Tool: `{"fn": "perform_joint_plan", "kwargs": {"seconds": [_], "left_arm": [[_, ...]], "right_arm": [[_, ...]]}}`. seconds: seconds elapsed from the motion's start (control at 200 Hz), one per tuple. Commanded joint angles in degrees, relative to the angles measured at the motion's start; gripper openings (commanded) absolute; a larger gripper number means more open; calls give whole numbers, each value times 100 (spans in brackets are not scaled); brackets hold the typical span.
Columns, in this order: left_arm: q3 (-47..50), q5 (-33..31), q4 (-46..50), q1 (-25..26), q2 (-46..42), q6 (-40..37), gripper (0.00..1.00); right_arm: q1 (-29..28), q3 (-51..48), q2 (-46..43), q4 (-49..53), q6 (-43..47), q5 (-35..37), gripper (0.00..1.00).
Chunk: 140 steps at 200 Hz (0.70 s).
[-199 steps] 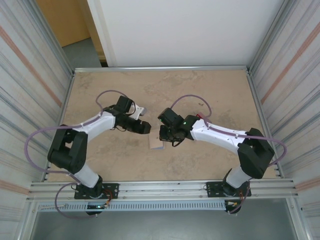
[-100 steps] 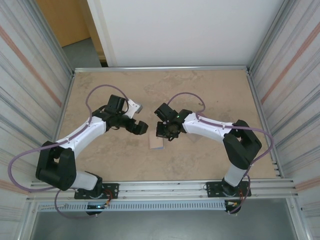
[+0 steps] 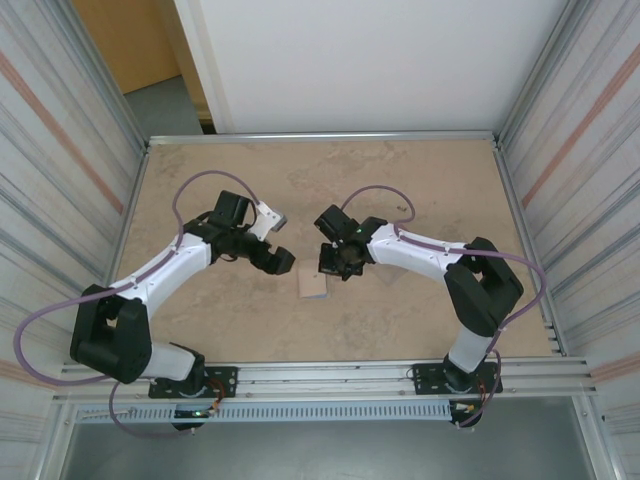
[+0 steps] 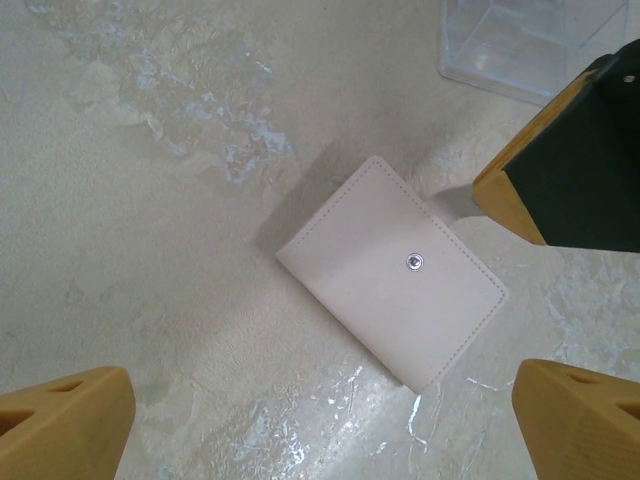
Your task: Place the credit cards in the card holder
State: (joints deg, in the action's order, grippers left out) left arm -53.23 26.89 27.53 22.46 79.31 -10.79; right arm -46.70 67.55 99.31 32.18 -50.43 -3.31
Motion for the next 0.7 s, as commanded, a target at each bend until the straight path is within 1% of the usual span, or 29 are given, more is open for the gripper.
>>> {"fn": "perform_joint_plan", "kwargs": {"seconds": [0.0, 0.2, 0.286, 0.461, 0.591, 0.697], "left_arm": [[-149, 201, 187, 6, -135, -175, 97], [-191, 261, 244, 52, -91, -221, 96], [-214, 196, 297, 116, -74, -312, 95], [-345, 266, 507, 250, -72, -520, 95], [-322, -41, 524, 353, -51, -616, 94], [-350, -349, 568, 595, -40, -879, 93]], "right_arm": [[96, -167, -156, 183, 104, 20, 0], [238, -518, -323, 111, 104, 49, 0], [298, -644, -335, 22, 115, -36, 0], [411, -827, -309, -151, 126, -158, 0], [503, -962, -267, -315, 113, -256, 0], [535, -972, -208, -358, 128, -283, 0]]}}
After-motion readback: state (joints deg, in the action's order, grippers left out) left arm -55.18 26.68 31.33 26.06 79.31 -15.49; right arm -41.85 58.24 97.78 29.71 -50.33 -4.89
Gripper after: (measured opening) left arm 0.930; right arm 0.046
